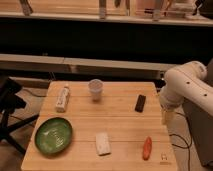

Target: Place the pepper in the ceramic cup

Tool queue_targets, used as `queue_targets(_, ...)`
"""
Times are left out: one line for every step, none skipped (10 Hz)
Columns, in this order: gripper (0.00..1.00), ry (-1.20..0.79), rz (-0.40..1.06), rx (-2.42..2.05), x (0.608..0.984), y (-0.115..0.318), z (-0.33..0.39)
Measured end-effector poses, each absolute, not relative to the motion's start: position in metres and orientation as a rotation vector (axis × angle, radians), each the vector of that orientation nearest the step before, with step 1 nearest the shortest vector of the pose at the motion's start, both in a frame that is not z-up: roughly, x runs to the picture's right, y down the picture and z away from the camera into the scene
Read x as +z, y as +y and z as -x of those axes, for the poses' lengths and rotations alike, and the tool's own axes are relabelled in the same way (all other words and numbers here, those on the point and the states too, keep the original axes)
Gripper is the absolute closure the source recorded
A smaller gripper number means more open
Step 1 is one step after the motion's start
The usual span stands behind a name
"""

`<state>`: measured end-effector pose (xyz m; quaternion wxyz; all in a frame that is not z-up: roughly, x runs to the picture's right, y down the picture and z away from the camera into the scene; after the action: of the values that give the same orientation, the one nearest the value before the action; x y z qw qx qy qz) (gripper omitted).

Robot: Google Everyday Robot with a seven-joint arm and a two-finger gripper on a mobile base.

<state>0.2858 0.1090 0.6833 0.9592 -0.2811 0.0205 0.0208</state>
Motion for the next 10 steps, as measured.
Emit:
queue_targets(0.20, 0.037, 0.574, 0.026, 0.684, 0.116, -0.282)
queue_targets(0.20, 0.029, 0.582, -0.006, 0.686, 0.132, -0.276)
queue_targets(0.20, 0.027, 0.585, -0.021, 0.687, 0.143, -0.274)
queue_targets(0.20, 0.027, 0.589, -0.026, 0.687, 0.148, -0.274)
queue_targets(0.20, 0.024, 0.589, -0.036, 0.688, 0.148, -0.272)
queue_targets(0.20, 0.018, 0.591, -0.049, 0.687, 0.149, -0.269)
queue_targets(0.20, 0.017, 0.592, -0.069, 0.686, 0.155, -0.269)
queue_targets(0.20, 0.013, 0.588, -0.082, 0.686, 0.158, -0.266)
queue_targets(0.20, 0.008, 0.585, -0.107, 0.685, 0.168, -0.260)
queue_targets(0.20, 0.003, 0.582, -0.126, 0.684, 0.177, -0.254)
